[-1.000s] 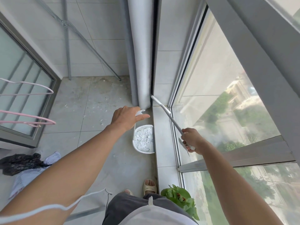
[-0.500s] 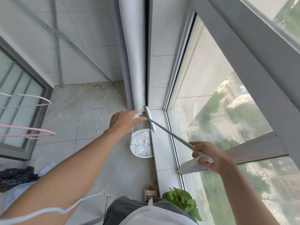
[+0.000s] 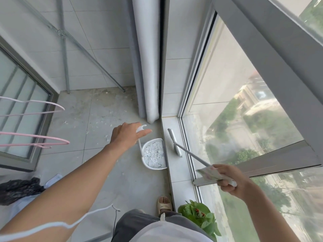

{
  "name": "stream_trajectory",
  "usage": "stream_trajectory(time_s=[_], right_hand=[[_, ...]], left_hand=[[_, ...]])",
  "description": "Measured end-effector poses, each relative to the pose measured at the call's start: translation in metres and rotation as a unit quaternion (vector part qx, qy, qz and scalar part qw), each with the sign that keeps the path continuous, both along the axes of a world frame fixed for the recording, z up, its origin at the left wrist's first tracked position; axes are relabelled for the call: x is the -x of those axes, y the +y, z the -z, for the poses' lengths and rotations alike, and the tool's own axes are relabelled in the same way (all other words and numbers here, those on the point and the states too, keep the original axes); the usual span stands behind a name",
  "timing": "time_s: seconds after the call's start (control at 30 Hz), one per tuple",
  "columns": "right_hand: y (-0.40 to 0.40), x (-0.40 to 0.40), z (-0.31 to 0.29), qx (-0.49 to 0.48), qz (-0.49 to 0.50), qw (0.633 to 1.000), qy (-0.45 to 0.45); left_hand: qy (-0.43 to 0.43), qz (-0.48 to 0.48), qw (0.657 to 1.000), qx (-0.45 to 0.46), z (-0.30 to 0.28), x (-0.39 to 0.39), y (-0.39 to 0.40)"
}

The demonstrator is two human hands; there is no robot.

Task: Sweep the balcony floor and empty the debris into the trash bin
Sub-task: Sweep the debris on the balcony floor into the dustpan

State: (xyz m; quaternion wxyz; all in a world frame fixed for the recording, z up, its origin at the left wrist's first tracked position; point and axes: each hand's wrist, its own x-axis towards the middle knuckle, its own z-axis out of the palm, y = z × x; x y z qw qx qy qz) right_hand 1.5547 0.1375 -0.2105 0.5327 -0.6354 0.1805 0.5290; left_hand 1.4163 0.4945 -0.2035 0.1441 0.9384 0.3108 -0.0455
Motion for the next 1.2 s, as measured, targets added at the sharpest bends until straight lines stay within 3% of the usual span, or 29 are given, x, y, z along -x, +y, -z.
stream_trajectory(time_s=[0.23,0.43,0.57,0.73,1.2], right_hand=[[-0.001,0.027,-0.004,-0.001,-0.007,0.998,-0.061],[0.044,0.053,0.015,0.008,0.039,0.999,0.001],[0.064,0.071,0.021,0.077,-0.028,0.995,-0.048],[0.071,0.095,0.03,0.113,-0.048,0.992,-0.044],[0.097,0.11,0.014,0.134,-0.198,0.967,-0.085]], left_hand=[[0.005,-0.07,0.997,0.006,0.006,0.058,0.019],[-0.009,-0.111,0.994,0.016,-0.005,0.101,0.022],[-0.018,-0.143,0.989,0.018,-0.003,0.133,0.018],[-0.028,-0.19,0.981,0.022,0.001,0.173,0.016],[0.05,-0.269,0.961,0.047,0.027,0.222,0.013]])
